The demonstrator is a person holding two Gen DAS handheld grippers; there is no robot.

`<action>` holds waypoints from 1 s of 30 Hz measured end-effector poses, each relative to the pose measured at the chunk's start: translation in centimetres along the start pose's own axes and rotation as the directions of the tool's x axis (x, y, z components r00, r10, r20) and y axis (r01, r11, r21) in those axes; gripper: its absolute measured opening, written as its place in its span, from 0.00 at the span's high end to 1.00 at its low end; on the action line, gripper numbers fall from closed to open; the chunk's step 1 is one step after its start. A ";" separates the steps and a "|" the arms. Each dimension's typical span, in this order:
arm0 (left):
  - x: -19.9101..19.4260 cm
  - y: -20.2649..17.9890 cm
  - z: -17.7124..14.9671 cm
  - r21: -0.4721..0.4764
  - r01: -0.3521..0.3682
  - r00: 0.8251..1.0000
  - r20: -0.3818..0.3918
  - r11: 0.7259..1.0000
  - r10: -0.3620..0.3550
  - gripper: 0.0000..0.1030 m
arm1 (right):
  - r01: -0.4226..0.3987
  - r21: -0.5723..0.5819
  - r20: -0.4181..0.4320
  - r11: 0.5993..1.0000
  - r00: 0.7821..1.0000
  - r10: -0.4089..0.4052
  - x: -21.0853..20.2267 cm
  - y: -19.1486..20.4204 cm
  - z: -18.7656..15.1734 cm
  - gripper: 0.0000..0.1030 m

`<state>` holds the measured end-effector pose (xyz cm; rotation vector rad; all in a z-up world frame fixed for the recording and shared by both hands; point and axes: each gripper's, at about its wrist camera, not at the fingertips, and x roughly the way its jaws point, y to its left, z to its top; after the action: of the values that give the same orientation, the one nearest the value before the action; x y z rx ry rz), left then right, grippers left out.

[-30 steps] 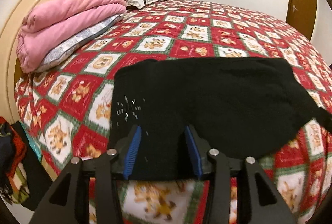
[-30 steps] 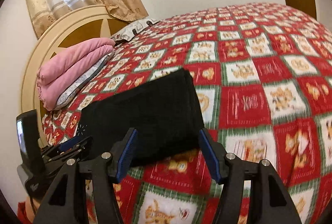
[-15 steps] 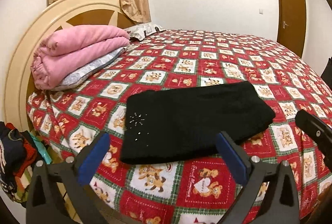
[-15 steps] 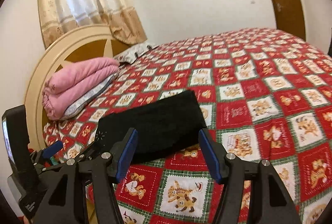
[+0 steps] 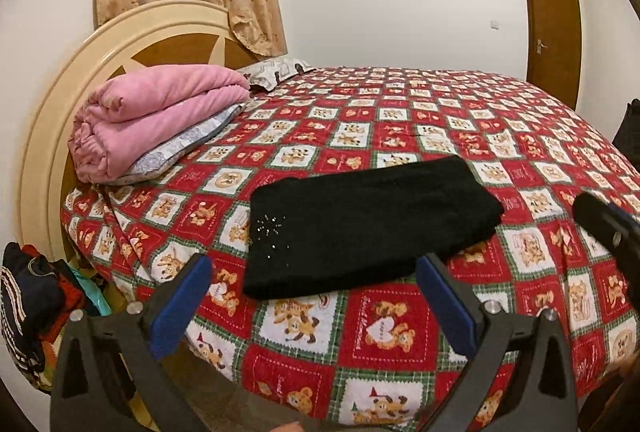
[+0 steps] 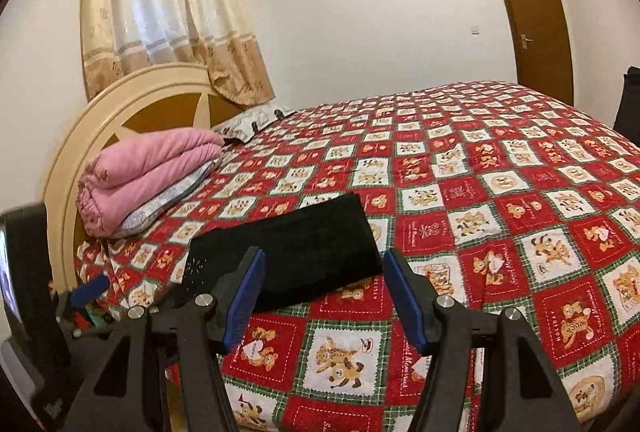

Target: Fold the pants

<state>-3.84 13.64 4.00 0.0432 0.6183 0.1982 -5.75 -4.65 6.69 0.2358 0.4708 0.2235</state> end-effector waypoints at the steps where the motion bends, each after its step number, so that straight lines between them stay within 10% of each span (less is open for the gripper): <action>1: 0.0 -0.1 0.0 0.000 0.003 1.000 -0.003 1.000 -0.003 0.00 | 0.001 0.001 0.001 1.000 1.000 -0.001 -0.1 -0.1 0.0 0.39; 30: -0.7 -0.5 -0.2 0.010 0.003 1.000 0.001 1.000 -0.003 0.00 | 0.013 0.005 -0.024 1.000 1.000 -0.013 0.1 -0.3 -0.4 0.38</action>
<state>-4.49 13.03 4.19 0.0517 0.6180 0.1919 -5.81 -4.80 6.23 0.2354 0.4964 0.2122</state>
